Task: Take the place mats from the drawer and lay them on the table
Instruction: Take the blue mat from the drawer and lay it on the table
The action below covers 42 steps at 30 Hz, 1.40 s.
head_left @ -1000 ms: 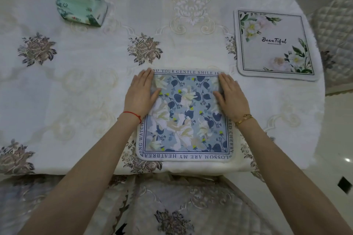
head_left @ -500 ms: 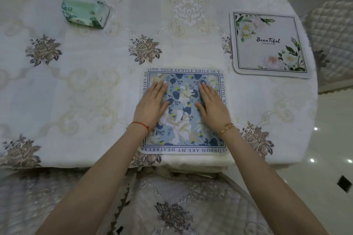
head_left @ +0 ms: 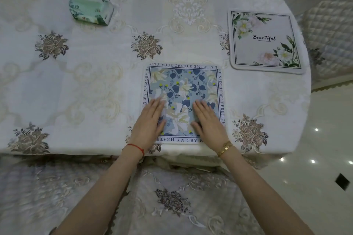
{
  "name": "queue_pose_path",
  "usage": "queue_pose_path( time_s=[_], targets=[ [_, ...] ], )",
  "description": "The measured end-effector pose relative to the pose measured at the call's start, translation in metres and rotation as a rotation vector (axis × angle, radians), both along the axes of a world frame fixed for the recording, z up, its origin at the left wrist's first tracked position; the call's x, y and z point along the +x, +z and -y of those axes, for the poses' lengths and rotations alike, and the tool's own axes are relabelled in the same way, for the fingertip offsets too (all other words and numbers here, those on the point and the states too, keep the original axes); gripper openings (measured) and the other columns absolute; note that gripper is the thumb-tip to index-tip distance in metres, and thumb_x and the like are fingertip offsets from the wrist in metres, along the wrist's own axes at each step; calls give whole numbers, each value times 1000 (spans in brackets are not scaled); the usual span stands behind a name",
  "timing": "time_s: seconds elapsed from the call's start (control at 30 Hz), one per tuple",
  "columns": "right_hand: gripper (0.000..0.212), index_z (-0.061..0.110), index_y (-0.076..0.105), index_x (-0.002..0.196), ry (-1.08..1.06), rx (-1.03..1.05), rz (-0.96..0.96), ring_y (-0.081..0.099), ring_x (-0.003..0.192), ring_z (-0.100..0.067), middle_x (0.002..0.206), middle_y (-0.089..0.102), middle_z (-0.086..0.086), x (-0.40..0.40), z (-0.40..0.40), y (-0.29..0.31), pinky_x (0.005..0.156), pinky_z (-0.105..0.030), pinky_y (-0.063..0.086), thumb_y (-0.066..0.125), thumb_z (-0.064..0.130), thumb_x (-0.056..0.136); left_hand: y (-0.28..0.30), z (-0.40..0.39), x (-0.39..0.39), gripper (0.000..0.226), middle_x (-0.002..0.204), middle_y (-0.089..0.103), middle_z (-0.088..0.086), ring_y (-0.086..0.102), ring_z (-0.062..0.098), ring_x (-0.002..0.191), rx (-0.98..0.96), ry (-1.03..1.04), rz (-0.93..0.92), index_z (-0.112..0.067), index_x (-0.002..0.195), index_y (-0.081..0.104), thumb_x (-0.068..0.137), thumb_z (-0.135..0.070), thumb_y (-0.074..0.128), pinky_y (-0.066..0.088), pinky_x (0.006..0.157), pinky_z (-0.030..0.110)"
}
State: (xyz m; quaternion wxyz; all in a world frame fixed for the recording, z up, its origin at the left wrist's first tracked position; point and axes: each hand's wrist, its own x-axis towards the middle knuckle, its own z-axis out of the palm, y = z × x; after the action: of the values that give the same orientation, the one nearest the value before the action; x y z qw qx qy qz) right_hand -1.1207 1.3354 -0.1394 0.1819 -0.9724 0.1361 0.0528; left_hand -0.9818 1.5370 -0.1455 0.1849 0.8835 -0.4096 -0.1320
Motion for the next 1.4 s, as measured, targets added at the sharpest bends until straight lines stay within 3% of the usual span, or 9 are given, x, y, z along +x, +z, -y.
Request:
queue_pose_path(
  time_s=[0.3,0.43,0.53,0.63,0.8,1.03,1.2,1.4],
  targets=[
    [61,17,10,152,-149,-16,-48,2,146,-11,158,5,4,-51,21,-4,120,-31,4,33,40,100,-7,-36,-5,66,159,21,4,18,19,147,78,57,29,-9,150,24,96,-46,27,11,121,33],
    [59,14,13,151,-231,-17,-46,1,145,-10,158,8,2,-68,19,2,121,-36,11,34,36,101,-4,-50,-11,61,157,24,9,22,24,146,76,106,12,-6,149,28,97,-32,49,12,121,35],
    [60,14,17,151,-173,-13,-6,1,146,-11,158,11,0,-59,1,5,121,-33,7,33,40,100,3,-45,-21,61,155,29,12,25,26,144,19,72,13,-6,147,32,95,-28,55,16,121,39],
    [63,14,15,151,-82,32,-12,0,146,-12,159,10,1,-48,-23,2,120,-32,6,36,41,99,5,-33,-36,64,156,28,10,24,25,145,-9,24,-18,-9,149,28,95,-30,55,21,120,41],
    [64,16,13,152,-76,29,-29,3,147,-13,159,10,1,-56,-22,-4,120,-32,7,28,47,99,-4,-36,-45,65,160,18,3,13,20,148,54,32,-16,-13,152,21,97,-39,46,16,121,38],
    [65,14,17,151,-185,-17,-48,7,146,-12,157,13,2,-88,15,4,120,-37,12,27,47,96,-3,-57,-31,61,157,26,3,23,18,145,60,55,17,-12,149,29,96,-34,50,8,121,32],
    [61,13,16,151,-128,16,14,5,147,-15,158,11,-1,-47,24,14,121,-34,6,41,36,100,4,-34,-9,60,157,25,6,20,20,146,-13,57,17,-11,150,26,98,-33,47,9,121,31],
    [64,9,16,151,-79,31,-10,5,148,-20,159,13,-7,41,27,7,121,-35,4,41,37,100,5,27,31,58,158,22,10,16,23,147,-18,2,26,-9,150,24,101,-31,42,9,121,32]
  ],
)
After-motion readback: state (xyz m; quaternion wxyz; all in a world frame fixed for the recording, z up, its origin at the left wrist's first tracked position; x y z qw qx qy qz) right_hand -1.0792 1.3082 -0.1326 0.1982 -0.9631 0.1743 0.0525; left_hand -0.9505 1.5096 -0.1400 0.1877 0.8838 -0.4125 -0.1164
